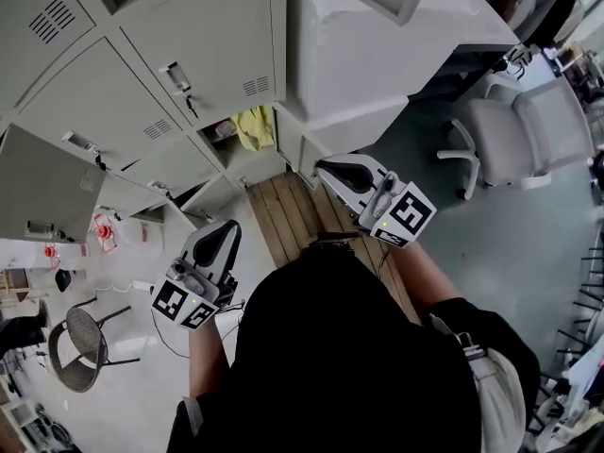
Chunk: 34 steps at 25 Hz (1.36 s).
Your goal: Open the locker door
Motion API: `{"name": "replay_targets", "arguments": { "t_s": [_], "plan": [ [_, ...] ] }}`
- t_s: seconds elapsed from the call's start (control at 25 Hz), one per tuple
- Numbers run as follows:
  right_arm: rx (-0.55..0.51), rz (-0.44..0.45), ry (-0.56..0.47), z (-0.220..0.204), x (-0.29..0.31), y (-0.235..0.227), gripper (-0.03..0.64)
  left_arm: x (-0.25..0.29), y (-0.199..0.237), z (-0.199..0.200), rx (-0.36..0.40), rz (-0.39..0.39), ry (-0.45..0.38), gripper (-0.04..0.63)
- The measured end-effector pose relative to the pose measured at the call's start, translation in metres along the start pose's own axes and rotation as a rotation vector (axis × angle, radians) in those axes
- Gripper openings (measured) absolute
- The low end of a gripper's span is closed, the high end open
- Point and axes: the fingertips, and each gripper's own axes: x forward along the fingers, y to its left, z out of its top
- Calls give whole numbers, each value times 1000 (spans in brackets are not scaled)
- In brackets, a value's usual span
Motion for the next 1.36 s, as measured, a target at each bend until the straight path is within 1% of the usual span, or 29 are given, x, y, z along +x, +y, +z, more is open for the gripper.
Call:
{"name": "replay_targets", "arguments": {
  "t_s": [0.24, 0.4, 0.64, 0.88, 1.12, 1.36],
  "plan": [
    [28, 50, -26, 1, 3, -5, 13, 25, -1, -3, -21, -8, 3, 17],
    [54, 55, -17, -6, 3, -12, 12, 40, -7, -4, -12, -26, 16, 17],
    [86, 85, -2, -10, 4, -17, 12, 58, -9, -6, -17, -35, 54, 17],
    [102, 129, 9, -12, 7, -23, 12, 75, -6, -4, -3, -28, 68, 18],
    [112, 153, 25, -14, 11, -33, 12, 83, 3, -10, -26, -7, 77, 18],
    [125, 163, 56, -32, 18, -33, 12, 84, 8, -21, -46, 4, 71, 18]
  ]
}}
